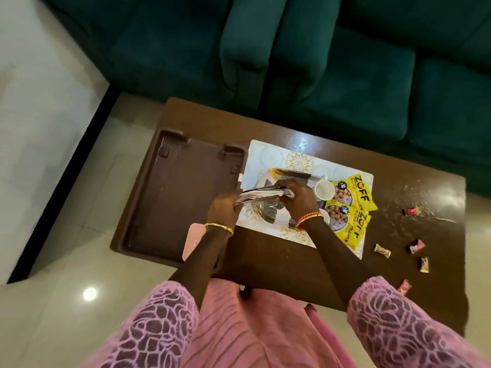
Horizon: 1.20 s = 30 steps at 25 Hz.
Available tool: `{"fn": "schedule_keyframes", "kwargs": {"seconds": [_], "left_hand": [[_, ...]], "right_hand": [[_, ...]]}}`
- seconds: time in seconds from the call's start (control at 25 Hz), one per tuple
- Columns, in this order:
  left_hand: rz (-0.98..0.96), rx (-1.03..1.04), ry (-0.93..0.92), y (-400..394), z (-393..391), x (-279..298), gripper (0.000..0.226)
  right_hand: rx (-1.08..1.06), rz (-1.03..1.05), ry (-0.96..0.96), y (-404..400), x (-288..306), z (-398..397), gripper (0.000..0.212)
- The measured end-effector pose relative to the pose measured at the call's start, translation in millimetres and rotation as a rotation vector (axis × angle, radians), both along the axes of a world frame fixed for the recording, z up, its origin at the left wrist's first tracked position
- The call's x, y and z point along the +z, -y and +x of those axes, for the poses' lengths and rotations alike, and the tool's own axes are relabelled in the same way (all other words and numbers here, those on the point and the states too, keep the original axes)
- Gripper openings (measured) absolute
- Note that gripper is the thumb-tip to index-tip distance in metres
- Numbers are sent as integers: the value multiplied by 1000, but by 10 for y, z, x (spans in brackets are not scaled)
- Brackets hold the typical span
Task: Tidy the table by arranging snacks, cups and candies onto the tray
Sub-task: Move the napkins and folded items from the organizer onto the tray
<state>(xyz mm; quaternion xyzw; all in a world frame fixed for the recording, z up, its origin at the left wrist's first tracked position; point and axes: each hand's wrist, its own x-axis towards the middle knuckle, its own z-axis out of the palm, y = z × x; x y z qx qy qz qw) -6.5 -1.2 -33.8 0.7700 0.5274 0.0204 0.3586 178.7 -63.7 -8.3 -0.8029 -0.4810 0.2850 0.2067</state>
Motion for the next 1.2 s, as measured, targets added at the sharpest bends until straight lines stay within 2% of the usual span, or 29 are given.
{"fn": "schedule_keyframes", "kwargs": {"seconds": [0.12, 0.28, 0.68, 0.88, 1.2], "left_hand": [[77, -104, -5, -69, 425, -23, 45], [130, -168, -92, -187, 873, -189, 40], [79, -235, -106, -359, 1508, -575, 36], [28, -230, -94, -346, 1673, -660, 35], [-20, -226, -90, -314, 1768, -753, 37]], "right_hand": [[-46, 7, -41, 7, -163, 226, 38], [-41, -15, -41, -113, -468, 466, 44], [-95, 28, 83, -46, -999, 1010, 38], [-91, -43, 205, -60, -1073, 1123, 34], [-132, -150, 190, 15, -1145, 1177, 37]]}}
